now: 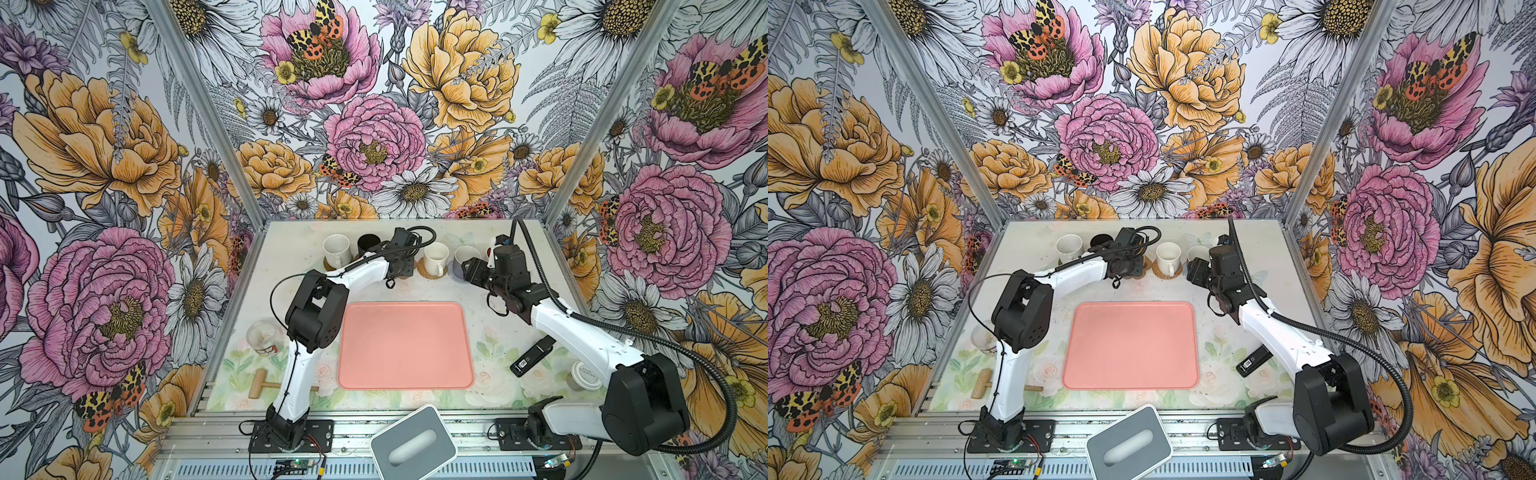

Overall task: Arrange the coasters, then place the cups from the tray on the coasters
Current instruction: 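Lower the yellow mug onto the paw-print coaster between black and white mugs, then open left gripper and raise it off the yellow mug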

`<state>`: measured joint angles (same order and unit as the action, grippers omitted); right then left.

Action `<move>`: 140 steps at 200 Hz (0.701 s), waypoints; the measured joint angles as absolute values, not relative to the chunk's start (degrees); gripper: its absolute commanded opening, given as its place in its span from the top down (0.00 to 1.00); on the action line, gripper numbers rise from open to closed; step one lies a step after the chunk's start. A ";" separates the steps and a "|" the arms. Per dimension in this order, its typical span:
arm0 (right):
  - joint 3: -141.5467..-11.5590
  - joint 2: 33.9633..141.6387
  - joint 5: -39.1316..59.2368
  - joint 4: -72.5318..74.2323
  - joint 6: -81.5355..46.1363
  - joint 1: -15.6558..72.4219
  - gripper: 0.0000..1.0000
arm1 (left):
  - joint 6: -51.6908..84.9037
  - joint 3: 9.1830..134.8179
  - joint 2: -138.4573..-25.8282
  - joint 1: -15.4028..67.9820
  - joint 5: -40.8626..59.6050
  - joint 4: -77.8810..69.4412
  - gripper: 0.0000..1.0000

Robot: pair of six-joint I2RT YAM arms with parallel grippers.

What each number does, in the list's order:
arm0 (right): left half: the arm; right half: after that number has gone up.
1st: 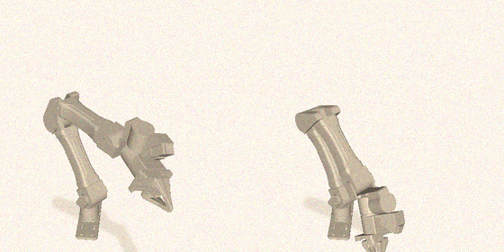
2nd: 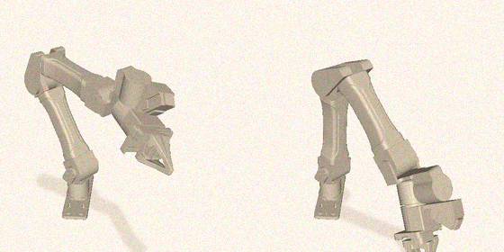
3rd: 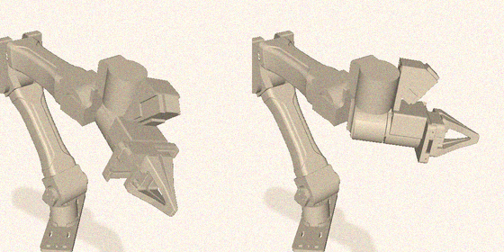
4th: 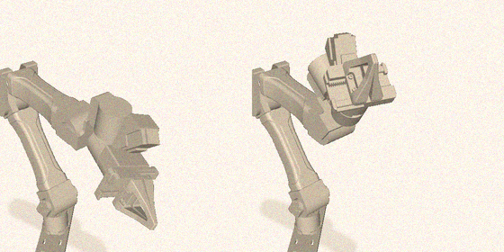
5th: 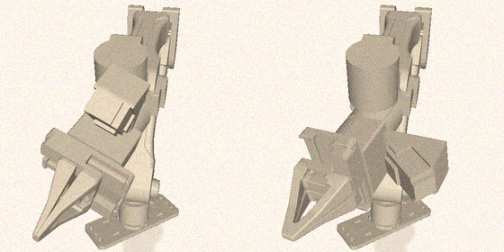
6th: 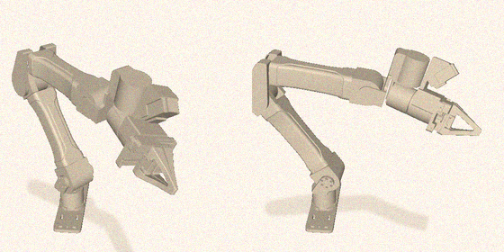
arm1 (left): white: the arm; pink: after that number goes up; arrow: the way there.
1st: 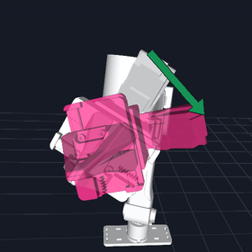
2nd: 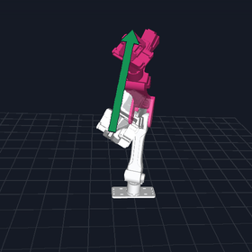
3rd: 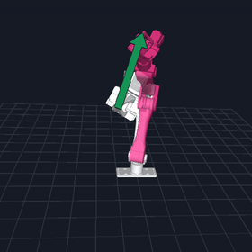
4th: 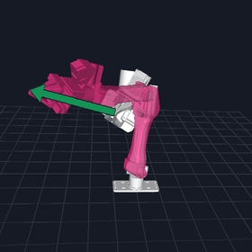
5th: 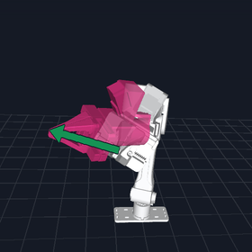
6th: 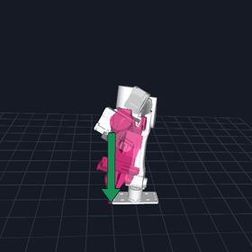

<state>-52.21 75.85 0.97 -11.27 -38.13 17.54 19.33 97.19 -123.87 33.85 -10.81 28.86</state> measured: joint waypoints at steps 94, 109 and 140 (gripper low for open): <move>-52.16 75.79 0.95 -11.25 -38.13 17.54 0.29 | 19.07 96.25 -123.11 34.04 -10.85 28.18 0.10; -52.16 75.79 0.95 -11.25 -38.11 17.54 0.26 | 19.14 95.79 -122.45 34.17 -10.90 28.27 0.03; -52.03 75.75 0.93 -11.22 -38.15 17.54 0.22 | 18.98 94.85 -120.57 34.70 -11.03 28.08 0.01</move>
<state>-52.03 75.75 0.93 -11.22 -38.15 17.54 18.98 94.85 -120.57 34.70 -11.03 28.08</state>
